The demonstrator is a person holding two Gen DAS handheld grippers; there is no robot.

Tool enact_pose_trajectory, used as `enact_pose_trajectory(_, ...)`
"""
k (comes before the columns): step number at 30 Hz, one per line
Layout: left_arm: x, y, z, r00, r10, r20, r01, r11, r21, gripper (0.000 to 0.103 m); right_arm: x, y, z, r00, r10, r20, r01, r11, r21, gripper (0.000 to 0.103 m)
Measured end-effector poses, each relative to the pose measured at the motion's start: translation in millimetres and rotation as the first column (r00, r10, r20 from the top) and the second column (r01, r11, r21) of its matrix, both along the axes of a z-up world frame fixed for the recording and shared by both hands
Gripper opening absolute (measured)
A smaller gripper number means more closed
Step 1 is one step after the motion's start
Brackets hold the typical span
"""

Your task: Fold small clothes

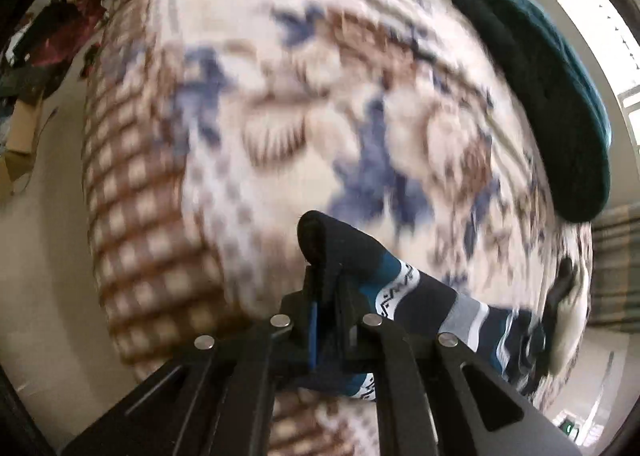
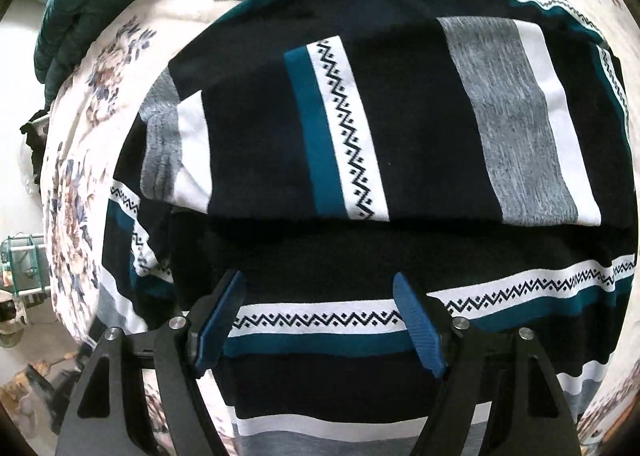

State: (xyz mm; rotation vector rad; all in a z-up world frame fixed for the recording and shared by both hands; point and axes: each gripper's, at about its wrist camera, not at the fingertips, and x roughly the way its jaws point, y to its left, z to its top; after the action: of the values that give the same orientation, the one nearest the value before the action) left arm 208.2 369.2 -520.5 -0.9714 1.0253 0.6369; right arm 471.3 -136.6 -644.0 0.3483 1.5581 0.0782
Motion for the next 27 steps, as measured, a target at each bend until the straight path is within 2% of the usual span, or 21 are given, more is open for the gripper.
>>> enact_pose_trajectory(1, 3.5, 7.7, 0.4, 1.0, 0.001, 0.006, -0.001, 1.0, 0.011, 0.006, 1.1, 1.7, 0.6, 1.0, 0.001, 0.001, -0.001, 1.0, 0.004, 0.079)
enact_pose_trajectory(4, 2.7, 24.3, -9.0, 1.0, 0.018, 0.025, -0.017, 0.999, -0.043, 0.008, 2.7, 1.1, 2.6, 1.0, -0.005, 0.0, 0.005, 1.0, 0.008, 0.079)
enact_pose_trajectory(5, -5.0, 25.1, -13.4, 0.998, 0.034, 0.048, -0.03, 0.996, -0.083, 0.01, 3.3, 0.7, 3.4, 1.0, -0.009, -0.001, 0.009, 1.0, 0.01, 0.079)
enact_pose_trajectory(7, -30.3, 24.1, -18.4, 0.994, 0.077, 0.072, -0.065, 0.987, -0.148, 0.032, 3.1, -1.9, 5.1, 1.0, -0.018, 0.0, 0.018, 1.0, 0.015, 0.079)
enact_pose_trajectory(8, -45.8, 23.5, -20.8, 0.986, 0.125, 0.111, -0.1, 0.974, -0.203, 0.04, 2.4, -3.8, 5.9, 1.0, -0.025, -0.001, 0.025, 0.999, 0.021, 0.079)
enact_pose_trajectory(9, -57.7, 18.5, -24.4, 0.977, 0.169, 0.13, -0.133, 0.96, -0.245, 0.065, 1.9, -5.0, 6.0, 1.0, -0.028, -0.003, 0.028, 0.999, 0.023, 0.079)
enact_pose_trajectory(10, -67.7, 12.3, -28.4, 0.967, 0.213, 0.141, -0.169, 0.946, -0.276, 0.075, 1.2, -6.2, 6.0, 0.999, -0.034, -0.005, 0.034, 0.999, 0.026, 0.079)
enact_pose_trajectory(11, -77.8, 5.5, -35.1, 0.95, 0.267, 0.162, -0.205, 0.925, -0.321, 0.075, -0.1, -8.4, 6.1, 0.999, -0.042, -0.01, 0.042, 0.999, 0.031, 0.079)
enact_pose_trajectory(13, -83.6, -5.5, -53.4, 0.935, 0.318, 0.157, -0.235, 0.888, -0.396, 0.075, -1.2, -9.0, 4.9, 0.999, -0.05, -0.015, 0.051, 0.998, 0.038, 0.079)
enact_pose_trajectory(15, -77.1, -12.8, -68.2, 0.922, 0.354, 0.158, -0.262, 0.869, -0.42, 0.075, -2.5, -9.7, 4.4, 0.999, -0.05, -0.017, 0.051, 0.998, 0.032, 0.079)
enact_pose_trajectory(17, -61.6, -13.1, -78.9, 0.911, 0.381, 0.156, -0.289, 0.862, -0.417, 0.075, -2.7, -9.2, 4.0, 0.999, -0.052, -0.017, 0.052, 0.998, 0.019, 0.079)
enact_pose_trajectory(19, -43.6, -8.6, -80.2, 0.907, 0.386, 0.171, -0.302, 0.877, -0.374, 0.071, -1.6, -10.6, 5.4, 0.998, -0.057, -0.007, 0.057, 0.998, -0.008, 0.079)
enact_pose_trajectory(20, -27.8, -5.3, -77.1, 0.92, 0.357, 0.158, -0.294, 0.9, -0.323, 0.067, -0.8, -12.5, 6.8, 0.998, -0.058, 0.0, 0.058, 0.998, -0.035, 0.078)
enact_pose_trajectory(22, -4.2, -2.5, -69.0, 0.946, 0.285, 0.157, -0.242, 0.939, -0.244, 0.006, 1.9, -15.8, 11.2, 0.999, -0.039, 0.021, 0.042, 0.982, -0.185, 0.078)
enact_pose_trajectory(23, 12.9, -2.7, -60.8, 0.965, 0.219, 0.141, -0.191, 0.963, -0.192, 0.006, 3.7, -17.2, 13.6, 0.999, -0.017, 0.032, 0.025, 0.96, -0.278, 0.078)
enact_pose_trajectory(24, 22.7, -4.5, -53.9, 0.971, 0.186, 0.149, -0.163, 0.974, -0.156, 0.006, 5.0, -20.3, 16.5, 0.999, -0.003, 0.049, 0.02, 0.937, -0.348, 0.079)
enact_pose_trajectory(25, 32.5, -6.9, -46.3, 0.977, 0.152, 0.147, -0.135, 0.983, -0.123, 0.006, 5.9, -24.8, 19.5, 0.998, 0.0, 0.066, 0.026, 0.921, -0.388, 0.079)
enact_pose_trajectory(27, 58.2, -19.0, -20.9, 0.988, 0.043, 0.146, -0.039, 0.999, -0.032, 0.006, 7.3, -35.1, 23.2, 0.996, -0.004, 0.086, 0.039, 0.91, -0.414, 0.086)
